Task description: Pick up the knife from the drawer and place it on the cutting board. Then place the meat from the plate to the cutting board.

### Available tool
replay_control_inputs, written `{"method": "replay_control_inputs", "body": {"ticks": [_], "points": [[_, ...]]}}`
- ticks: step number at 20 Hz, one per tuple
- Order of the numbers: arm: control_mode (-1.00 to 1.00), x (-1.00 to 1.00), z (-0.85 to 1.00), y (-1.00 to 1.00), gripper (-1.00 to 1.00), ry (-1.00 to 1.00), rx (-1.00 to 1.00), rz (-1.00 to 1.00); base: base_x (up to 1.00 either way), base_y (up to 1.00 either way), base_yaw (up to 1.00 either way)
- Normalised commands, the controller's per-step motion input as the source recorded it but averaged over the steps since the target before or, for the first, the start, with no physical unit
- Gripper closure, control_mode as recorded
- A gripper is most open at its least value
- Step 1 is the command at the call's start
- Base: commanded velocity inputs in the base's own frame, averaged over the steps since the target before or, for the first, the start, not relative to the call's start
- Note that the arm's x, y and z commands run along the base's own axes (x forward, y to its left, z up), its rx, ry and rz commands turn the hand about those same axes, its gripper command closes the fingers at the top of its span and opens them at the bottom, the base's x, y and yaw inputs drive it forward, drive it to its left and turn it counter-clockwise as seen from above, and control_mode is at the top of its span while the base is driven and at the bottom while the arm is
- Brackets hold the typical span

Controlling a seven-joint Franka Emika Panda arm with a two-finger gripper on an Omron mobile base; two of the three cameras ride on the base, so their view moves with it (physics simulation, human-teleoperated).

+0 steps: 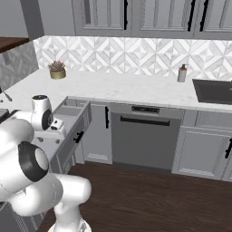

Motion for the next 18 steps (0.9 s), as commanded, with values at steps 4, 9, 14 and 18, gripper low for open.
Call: {"method": "replay_control_inputs", "body": {"ticks": [4,9,14,18], "points": [[-1.0,0.18,-0.35,0.01,-1.0,0.0,-0.03,0.0,0.0,0.0,0.0],[-1.0,0.11,-0.35,0.01,-1.0,0.0,0.0,0.0,0.0,0.0,0.0],[-1.0,0.12,-0.31,0.01,-1.0,0.0,0.0,0.0,0.0,0.0,0.0],[-1.0,0.12,-0.28,0.08,-1.0,-0.02,0.0,0.0,0.0,0.0,0.0]]}}
